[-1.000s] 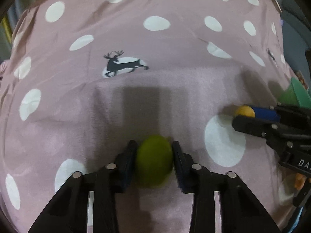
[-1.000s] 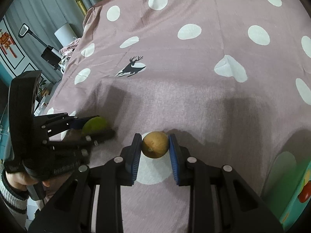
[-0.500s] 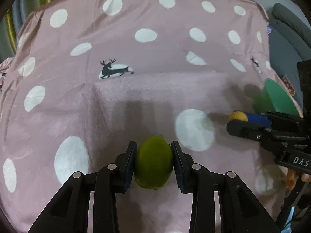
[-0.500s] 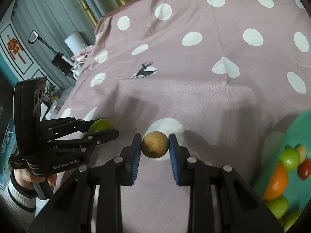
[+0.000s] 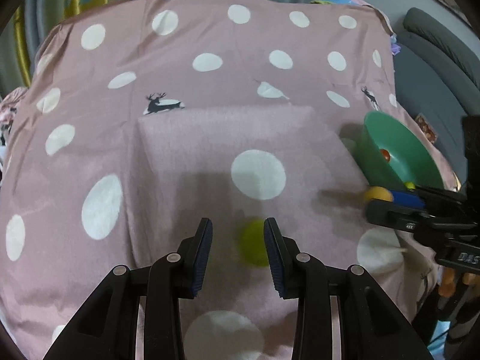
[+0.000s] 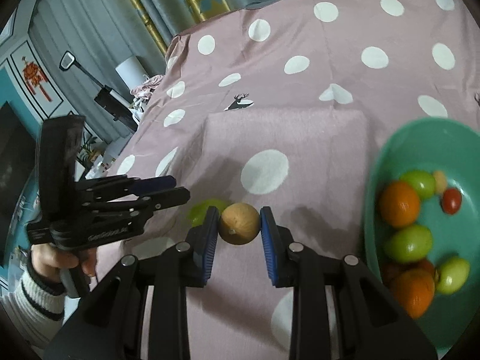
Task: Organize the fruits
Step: 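Carry the green jujube and tan fruit over the green bowl with both tools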
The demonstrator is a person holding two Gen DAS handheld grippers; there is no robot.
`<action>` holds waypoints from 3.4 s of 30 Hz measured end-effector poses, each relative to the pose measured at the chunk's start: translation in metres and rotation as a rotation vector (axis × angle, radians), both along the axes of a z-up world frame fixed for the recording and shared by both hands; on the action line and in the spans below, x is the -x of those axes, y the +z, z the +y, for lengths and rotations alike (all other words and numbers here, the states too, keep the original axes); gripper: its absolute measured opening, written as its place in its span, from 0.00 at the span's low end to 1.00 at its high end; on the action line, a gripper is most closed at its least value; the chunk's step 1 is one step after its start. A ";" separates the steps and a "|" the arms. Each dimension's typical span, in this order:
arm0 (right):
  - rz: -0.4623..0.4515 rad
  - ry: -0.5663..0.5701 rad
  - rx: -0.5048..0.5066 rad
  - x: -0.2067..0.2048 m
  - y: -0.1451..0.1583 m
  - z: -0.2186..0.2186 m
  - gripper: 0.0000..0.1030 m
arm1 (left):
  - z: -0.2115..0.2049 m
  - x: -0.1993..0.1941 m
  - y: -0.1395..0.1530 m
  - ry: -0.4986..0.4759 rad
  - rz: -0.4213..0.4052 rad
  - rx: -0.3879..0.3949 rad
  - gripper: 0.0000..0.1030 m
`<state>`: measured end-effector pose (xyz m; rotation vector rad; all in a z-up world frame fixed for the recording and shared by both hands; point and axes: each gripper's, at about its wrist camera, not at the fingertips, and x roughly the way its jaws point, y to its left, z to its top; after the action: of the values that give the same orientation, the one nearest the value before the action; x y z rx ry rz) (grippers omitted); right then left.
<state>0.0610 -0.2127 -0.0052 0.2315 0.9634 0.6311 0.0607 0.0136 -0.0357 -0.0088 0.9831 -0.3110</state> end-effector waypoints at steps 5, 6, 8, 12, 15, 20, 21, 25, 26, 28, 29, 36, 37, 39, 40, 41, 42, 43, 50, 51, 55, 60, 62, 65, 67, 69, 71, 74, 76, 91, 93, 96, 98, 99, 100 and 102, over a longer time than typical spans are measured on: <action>0.006 -0.025 -0.019 0.004 -0.002 -0.012 0.28 | -0.009 -0.012 -0.015 -0.042 0.055 0.018 0.43; 0.009 -0.031 -0.022 0.003 -0.003 -0.013 0.28 | -0.015 -0.013 -0.017 -0.065 0.063 0.025 0.49; 0.012 -0.037 -0.027 0.003 -0.004 -0.017 0.28 | -0.032 -0.013 -0.020 -0.121 0.058 0.014 0.67; 0.014 -0.031 -0.037 0.001 -0.005 -0.018 0.28 | -0.049 -0.007 -0.034 -0.147 0.092 -0.047 0.67; 0.009 -0.024 -0.039 0.001 -0.005 -0.019 0.28 | -0.052 -0.003 -0.048 -0.156 0.118 -0.065 0.64; 0.003 -0.025 -0.058 0.003 -0.003 -0.021 0.28 | -0.039 -0.010 -0.047 -0.097 0.098 -0.017 0.38; 0.002 -0.027 -0.057 0.004 -0.003 -0.022 0.28 | -0.039 -0.010 -0.047 -0.092 0.090 -0.023 0.38; -0.004 -0.034 -0.060 0.007 -0.001 -0.026 0.28 | -0.036 -0.001 -0.037 -0.079 0.071 -0.009 0.38; -0.006 -0.036 -0.063 0.007 0.001 -0.027 0.28 | -0.035 0.003 -0.030 -0.081 0.054 0.005 0.38; -0.016 -0.041 -0.067 0.009 0.004 -0.029 0.28 | -0.033 0.007 -0.016 -0.082 0.026 0.011 0.38; -0.020 -0.042 -0.070 0.010 0.006 -0.030 0.28 | -0.031 0.010 -0.009 -0.081 0.014 0.011 0.38; -0.050 -0.056 -0.090 0.020 0.018 -0.040 0.28 | -0.033 0.023 0.026 -0.076 -0.059 0.034 0.38; -0.055 -0.058 -0.090 0.022 0.021 -0.041 0.28 | -0.034 0.022 0.029 -0.076 -0.066 0.034 0.38; -0.066 -0.064 -0.094 0.025 0.025 -0.045 0.28 | -0.037 0.024 0.036 -0.080 -0.079 0.042 0.38; -0.070 -0.066 -0.097 0.026 0.027 -0.046 0.28 | -0.040 0.025 0.040 -0.084 -0.089 0.041 0.38; -0.076 -0.072 -0.101 0.027 0.030 -0.050 0.28 | -0.042 0.026 0.043 -0.090 -0.092 0.041 0.38; -0.082 -0.076 -0.102 0.029 0.031 -0.053 0.28 | -0.044 0.026 0.046 -0.093 -0.096 0.042 0.38; -0.088 -0.085 -0.103 0.030 0.033 -0.057 0.28 | -0.048 0.027 0.050 -0.101 -0.107 0.040 0.38; -0.111 -0.124 -0.111 0.040 0.041 -0.079 0.28 | -0.071 0.029 0.066 -0.139 -0.142 0.043 0.38; -0.114 -0.132 -0.112 0.042 0.042 -0.083 0.28 | -0.075 0.029 0.068 -0.146 -0.144 0.043 0.38; -0.123 -0.159 -0.115 0.045 0.044 -0.096 0.28 | -0.092 0.029 0.073 -0.177 -0.153 0.041 0.38; -0.131 -0.198 -0.114 0.049 0.045 -0.117 0.28 | -0.114 0.027 0.077 -0.212 -0.161 0.043 0.38; -0.134 -0.212 -0.112 0.051 0.046 -0.123 0.28 | -0.124 0.027 0.078 -0.229 -0.163 0.043 0.38; -0.138 -0.232 -0.109 0.053 0.046 -0.133 0.28 | -0.135 0.026 0.079 -0.251 -0.164 0.044 0.38; -0.139 -0.249 -0.110 0.054 0.045 -0.141 0.28 | -0.143 0.025 0.080 -0.264 -0.165 0.046 0.38; -0.137 -0.265 -0.112 0.055 0.044 -0.147 0.28 | -0.150 0.024 0.081 -0.274 -0.165 0.049 0.38; -0.135 -0.277 -0.113 0.055 0.042 -0.152 0.28 | -0.157 0.024 0.081 -0.283 -0.166 0.049 0.38; -0.133 -0.291 -0.112 0.055 0.040 -0.158 0.28 | -0.166 0.022 0.080 -0.299 -0.163 0.050 0.38; -0.131 -0.298 -0.113 0.054 0.039 -0.162 0.28 | -0.172 0.021 0.080 -0.308 -0.161 0.050 0.38; -0.068 -0.316 -0.060 0.044 0.014 -0.173 0.28 | -0.219 0.002 0.051 -0.380 -0.093 0.013 0.38; -0.060 -0.316 -0.051 0.042 0.012 -0.173 0.28 | -0.227 0.001 0.046 -0.394 -0.085 0.002 0.38; -0.048 -0.319 -0.030 0.038 0.007 -0.174 0.28 | -0.233 -0.002 0.039 -0.405 -0.067 -0.008 0.38; -0.046 -0.319 -0.008 0.036 0.006 -0.173 0.28 | -0.235 -0.003 0.035 -0.407 -0.059 -0.017 0.38; -0.046 -0.321 0.003 0.036 0.005 -0.172 0.28 | -0.236 -0.004 0.033 -0.407 -0.054 -0.023 0.38; -0.045 -0.322 0.014 0.035 0.004 -0.172 0.28 | -0.237 -0.004 0.031 -0.408 -0.053 -0.029 0.38; -0.043 -0.324 0.024 0.034 0.003 -0.172 0.28 | -0.238 -0.005 0.028 -0.408 -0.053 -0.045 0.38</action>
<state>0.0270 -0.3848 -0.0023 0.3430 0.8679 0.3262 0.0656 -0.2248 -0.0075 0.2422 0.9351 -0.6596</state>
